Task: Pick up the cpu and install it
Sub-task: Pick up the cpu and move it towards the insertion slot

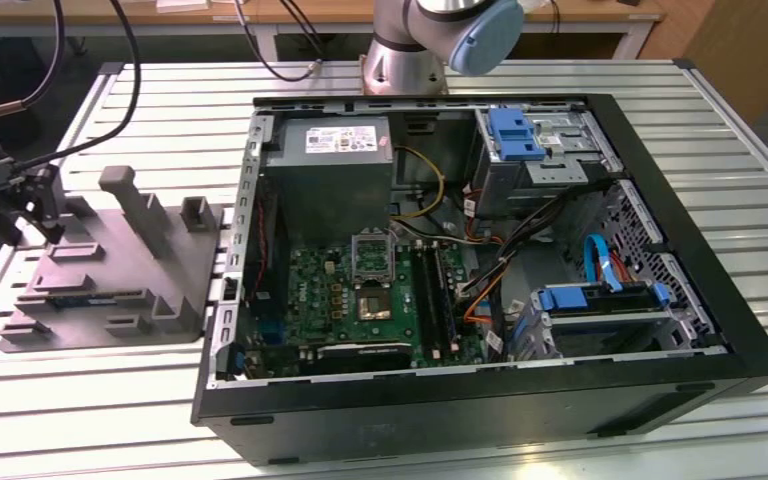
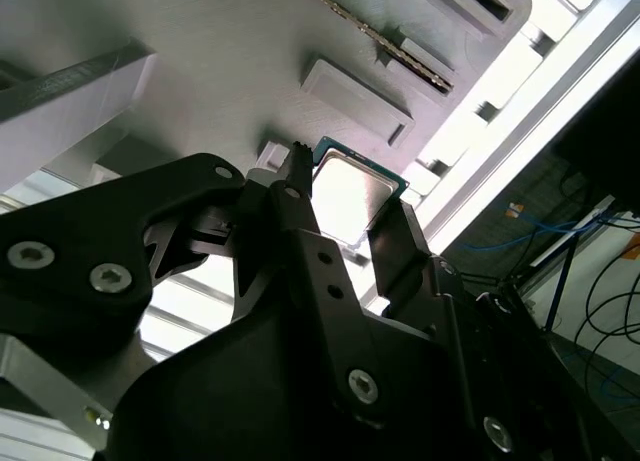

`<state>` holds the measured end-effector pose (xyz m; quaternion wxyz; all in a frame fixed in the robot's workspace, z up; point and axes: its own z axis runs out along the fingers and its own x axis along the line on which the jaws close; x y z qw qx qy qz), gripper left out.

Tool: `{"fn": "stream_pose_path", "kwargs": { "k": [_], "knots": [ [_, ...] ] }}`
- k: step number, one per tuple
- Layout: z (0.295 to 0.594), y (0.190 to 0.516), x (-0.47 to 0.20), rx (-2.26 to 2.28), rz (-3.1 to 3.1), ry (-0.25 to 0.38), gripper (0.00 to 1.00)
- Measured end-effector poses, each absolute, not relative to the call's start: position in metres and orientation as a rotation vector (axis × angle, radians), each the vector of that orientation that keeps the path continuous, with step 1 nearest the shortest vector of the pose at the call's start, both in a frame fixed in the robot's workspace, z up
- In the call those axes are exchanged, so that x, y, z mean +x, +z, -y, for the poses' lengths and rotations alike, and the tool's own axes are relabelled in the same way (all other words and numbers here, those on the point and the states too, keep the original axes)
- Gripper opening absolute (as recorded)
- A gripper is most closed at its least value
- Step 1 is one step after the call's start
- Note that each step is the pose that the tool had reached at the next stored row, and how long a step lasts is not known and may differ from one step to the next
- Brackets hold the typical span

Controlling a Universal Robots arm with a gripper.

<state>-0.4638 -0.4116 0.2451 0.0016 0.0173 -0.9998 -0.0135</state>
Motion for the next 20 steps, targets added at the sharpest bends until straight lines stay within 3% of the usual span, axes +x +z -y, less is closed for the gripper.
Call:
{"fn": "stream_pose_path", "kwargs": {
  "k": [20],
  "knots": [
    [0.4116,0.2503,-0.4638,0.054,3.138,-0.043,0.47]
  ]
}}
